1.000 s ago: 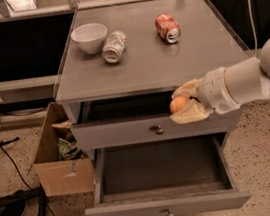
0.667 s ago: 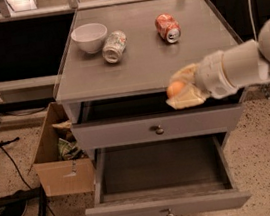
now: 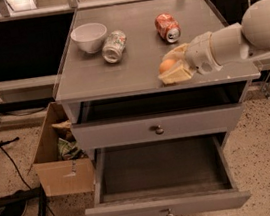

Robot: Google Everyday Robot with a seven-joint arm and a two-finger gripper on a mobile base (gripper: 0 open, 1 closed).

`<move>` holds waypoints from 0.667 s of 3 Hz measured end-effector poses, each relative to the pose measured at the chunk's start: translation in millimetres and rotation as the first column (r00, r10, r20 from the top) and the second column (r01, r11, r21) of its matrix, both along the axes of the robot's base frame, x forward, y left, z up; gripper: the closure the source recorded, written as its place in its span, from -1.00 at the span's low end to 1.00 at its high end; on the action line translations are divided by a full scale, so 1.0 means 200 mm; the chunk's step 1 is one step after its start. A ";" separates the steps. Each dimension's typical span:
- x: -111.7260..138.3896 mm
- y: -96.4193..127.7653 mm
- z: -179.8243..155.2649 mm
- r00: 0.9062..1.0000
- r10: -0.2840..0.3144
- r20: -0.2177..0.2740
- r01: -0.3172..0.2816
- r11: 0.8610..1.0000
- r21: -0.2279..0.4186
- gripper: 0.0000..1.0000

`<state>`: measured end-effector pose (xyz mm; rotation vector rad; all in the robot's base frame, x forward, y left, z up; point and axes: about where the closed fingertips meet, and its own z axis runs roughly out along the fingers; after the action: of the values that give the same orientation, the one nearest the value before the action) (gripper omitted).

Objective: Pick orange from middle drawer and place on counter

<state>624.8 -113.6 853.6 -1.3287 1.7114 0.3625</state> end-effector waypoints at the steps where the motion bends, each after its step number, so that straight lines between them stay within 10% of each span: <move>1: 0.16 0.04 -0.01 1.000 -0.007 -0.003 0.008 0.999 0.043 1.00; 2: 0.32 0.09 -0.03 1.000 -0.020 -0.002 0.020 0.995 0.095 1.00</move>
Offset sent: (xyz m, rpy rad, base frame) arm 0.0913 0.0215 -0.0069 0.1364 -0.0067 -0.0393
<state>688.1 -95.1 847.2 -1.2424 1.6866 0.4283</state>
